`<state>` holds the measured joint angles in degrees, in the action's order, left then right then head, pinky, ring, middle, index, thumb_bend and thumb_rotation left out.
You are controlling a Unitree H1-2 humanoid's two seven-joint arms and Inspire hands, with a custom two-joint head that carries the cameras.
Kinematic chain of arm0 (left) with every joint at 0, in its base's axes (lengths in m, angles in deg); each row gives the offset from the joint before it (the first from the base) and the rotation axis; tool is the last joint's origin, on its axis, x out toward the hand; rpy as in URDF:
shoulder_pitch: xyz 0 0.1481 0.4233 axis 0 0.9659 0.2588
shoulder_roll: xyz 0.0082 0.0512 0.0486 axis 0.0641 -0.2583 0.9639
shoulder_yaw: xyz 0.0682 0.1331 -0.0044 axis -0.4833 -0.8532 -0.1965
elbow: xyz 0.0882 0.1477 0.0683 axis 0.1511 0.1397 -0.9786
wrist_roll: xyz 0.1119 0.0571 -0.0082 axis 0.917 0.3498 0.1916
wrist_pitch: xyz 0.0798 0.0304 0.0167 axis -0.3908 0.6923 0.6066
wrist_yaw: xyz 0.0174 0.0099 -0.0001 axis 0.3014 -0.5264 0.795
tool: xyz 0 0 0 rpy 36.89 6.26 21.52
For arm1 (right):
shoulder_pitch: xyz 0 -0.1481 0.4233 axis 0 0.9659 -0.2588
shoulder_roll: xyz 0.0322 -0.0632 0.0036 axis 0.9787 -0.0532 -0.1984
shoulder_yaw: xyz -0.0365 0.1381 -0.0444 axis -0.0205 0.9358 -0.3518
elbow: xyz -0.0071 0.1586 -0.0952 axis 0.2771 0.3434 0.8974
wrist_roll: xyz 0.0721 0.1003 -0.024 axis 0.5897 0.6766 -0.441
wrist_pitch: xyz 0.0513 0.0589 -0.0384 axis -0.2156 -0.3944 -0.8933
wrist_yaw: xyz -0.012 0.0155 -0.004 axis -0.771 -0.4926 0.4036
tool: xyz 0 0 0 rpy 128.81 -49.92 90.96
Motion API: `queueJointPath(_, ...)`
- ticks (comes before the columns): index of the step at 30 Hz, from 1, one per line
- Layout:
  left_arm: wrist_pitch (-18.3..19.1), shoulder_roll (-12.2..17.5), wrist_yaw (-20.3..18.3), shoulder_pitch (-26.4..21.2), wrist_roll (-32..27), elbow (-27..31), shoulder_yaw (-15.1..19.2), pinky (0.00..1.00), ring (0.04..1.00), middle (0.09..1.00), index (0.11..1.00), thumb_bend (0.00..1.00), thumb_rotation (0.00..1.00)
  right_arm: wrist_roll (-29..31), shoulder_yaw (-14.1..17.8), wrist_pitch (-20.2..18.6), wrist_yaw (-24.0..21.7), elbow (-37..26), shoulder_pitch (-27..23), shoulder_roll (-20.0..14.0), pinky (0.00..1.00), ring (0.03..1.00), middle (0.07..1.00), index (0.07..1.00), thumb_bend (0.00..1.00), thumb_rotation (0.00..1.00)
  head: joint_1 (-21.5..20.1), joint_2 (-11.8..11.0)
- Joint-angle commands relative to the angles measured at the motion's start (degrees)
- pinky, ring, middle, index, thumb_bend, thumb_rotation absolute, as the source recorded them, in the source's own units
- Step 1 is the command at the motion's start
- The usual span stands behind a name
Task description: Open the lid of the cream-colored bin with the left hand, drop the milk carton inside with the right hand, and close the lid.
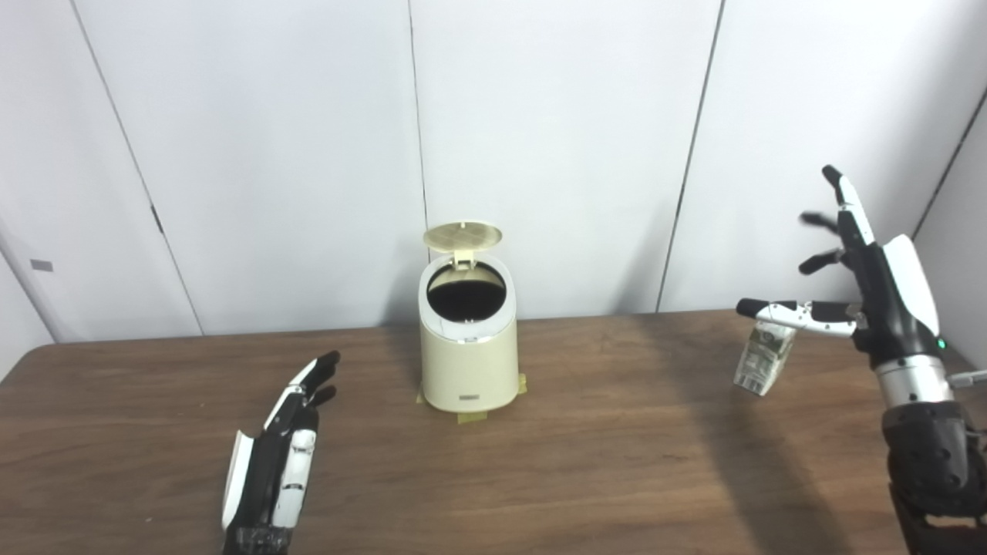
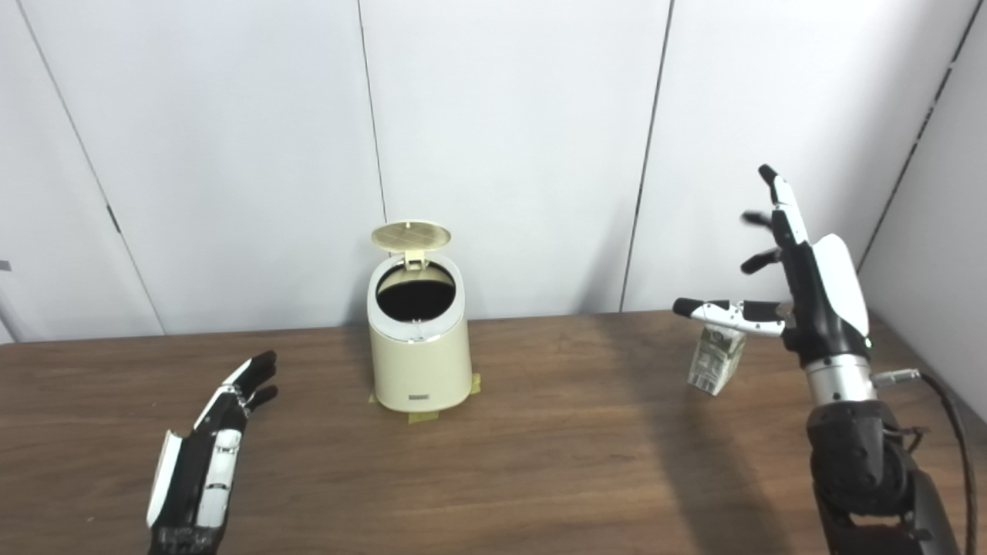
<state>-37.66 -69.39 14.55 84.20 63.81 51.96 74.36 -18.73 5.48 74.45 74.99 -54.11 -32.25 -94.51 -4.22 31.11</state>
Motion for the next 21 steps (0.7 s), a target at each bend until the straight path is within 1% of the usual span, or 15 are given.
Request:
queueJointPath(1, -1.8, 0.8, 0.2, 2.3, 2.3, -2.3, 0.4, 0.85, 0.9, 0.907, 0.875, 0.36, 1.0, 0.5, 0.5, -0.1, 0.0, -1.0, -2.8, -1.4, 0.71, 0.961, 1.0, 1.0, 0.93, 0.16, 0.0, 0.1)
queueJointPath(3, -1.7, 0.7, 0.3, 2.3, 2.3, -2.3, 0.5, 0.85, 0.899, 0.907, 0.874, 0.34, 1.0, 1.0, 0.6, -0.5, -0.2, -0.5, -2.9, -1.4, 0.66, 0.943, 1.0, 1.0, 0.93, 0.14, 0.0, 0.1)
queueJointPath(4, -1.7, 0.6, 0.3, 2.3, 2.3, -2.3, 0.5, 0.85, 0.898, 0.905, 0.873, 0.33, 1.0, 1.2, 0.5, -0.7, -0.4, -0.1, -2.9, -1.5, 0.53, 0.787, 1.0, 1.0, 0.94, 0.15, 0.0, 0.1)
queueJointPath(5, -1.7, 0.6, 0.3, 2.4, 2.3, -2.3, 0.6, 0.85, 0.894, 0.903, 0.871, 0.33, 1.0, 1.3, 0.5, -0.8, -0.5, 0.2, -2.9, -1.5, 0.48, 0.706, 1.0, 1.0, 0.94, 0.14, 0.0, 0.1)
queueJointPath(6, -1.6, 0.6, 0.3, 2.4, 2.3, -2.2, 0.6, 0.84, 0.893, 0.902, 0.87, 0.33, 1.0, 1.0, 0.3, -1.6, -0.7, 0.5, -2.9, -1.6, 0.45, 0.655, 1.0, 1.0, 0.94, 0.13, 0.1, 0.1)
queueJointPath(7, -1.6, 0.6, 0.2, 2.4, 2.3, -2.1, 0.6, 0.84, 0.891, 0.9, 0.869, 0.33, 1.0, 0.9, 0.2, -2.2, -1.0, 0.7, -2.9, -1.7, 0.49, 0.687, 1.0, 1.0, 0.94, 0.15, 0.1, 0.1)
queueJointPath(8, -1.6, 0.6, 0.4, 2.4, 2.7, -2.1, 0.7, 0.84, 0.891, 0.9, 0.869, 0.33, 1.0, 0.8, 0.1, -2.9, -1.4, 0.9, -2.8, -1.7, 0.5, 0.687, 1.0, 1.0, 0.95, 0.17, 0.1, 0.1)
queueJointPath(9, -1.7, 0.5, 0.5, 2.4, 2.9, -2.2, 0.7, 0.84, 0.889, 0.897, 0.866, 0.34, 1.0, 0.8, 0.0, -3.3, -1.8, 1.2, -2.6, -1.8, 0.62, 0.829, 1.0, 1.0, 0.94, 0.18, 0.1, 0.1)
queueJointPath(10, -1.7, 0.6, 0.5, 2.4, 2.9, -2.3, 0.7, 0.84, 0.891, 0.897, 0.867, 0.34, 1.0, 0.8, -0.2, -3.7, -2.0, 1.5, -2.5, -1.9, 0.72, 0.913, 1.0, 1.0, 0.93, 0.17, 0.0, 0.1)
queueJointPath(11, -1.9, 0.6, 0.5, 2.3, 3.0, -2.5, 0.7, 0.84, 0.894, 0.897, 0.869, 0.34, 1.0, 0.0, -0.6, -4.5, -2.1, 2.0, -2.4, -2.1, 0.8, 0.956, 1.0, 1.0, 0.93, 0.16, 0.0, 0.1)
queueJointPath(12, -2.3, 0.6, 0.4, 2.3, 2.8, -2.7, 0.7, 0.85, 0.897, 0.898, 0.87, 0.35, 1.0, -1.0, -1.0, -5.2, -2.2, 2.6, -2.4, -2.3, 0.81, 0.982, 1.0, 1.0, 0.93, 0.19, 0.1, 0.1)
queueJointPath(15, -2.7, 0.4, 0.6, 2.2, 3.3, -2.9, 0.8, 0.83, 0.889, 0.892, 0.864, 0.34, 1.0, -3.1, -2.1, -6.3, -2.0, 4.2, -2.3, -3.0, 0.84, 0.999, 1.0, 1.0, 0.94, 0.25, 0.0, 0.1)
queueJointPath(18, -2.3, 0.3, 0.5, 2.4, 3.3, -2.7, 0.9, 0.83, 0.889, 0.89, 0.862, 0.34, 0.99, -5.0, -3.5, -7.0, -1.9, 6.3, -2.5, -3.7, 0.89, 1.0, 1.0, 1.0, 0.94, 0.24, 0.0, 0.1)
queueJointPath(19, -2.3, 0.2, 0.5, 2.5, 3.3, -2.7, 0.9, 0.83, 0.889, 0.89, 0.862, 0.34, 0.99, -5.6, -3.9, -6.9, -1.7, 7.0, -2.6, -4.0, 0.87, 1.0, 1.0, 1.0, 0.94, 0.25, 0.0, 0.1)
queueJointPath(21, -2.6, 0.3, 0.6, 2.4, 3.3, -2.9, 0.9, 0.83, 0.883, 0.888, 0.859, 0.34, 0.98, -5.9, -4.3, -5.7, -0.9, 9.2, -2.8, -4.3, 0.87, 1.0, 1.0, 1.0, 0.94, 0.23, 0.0, 0.1)
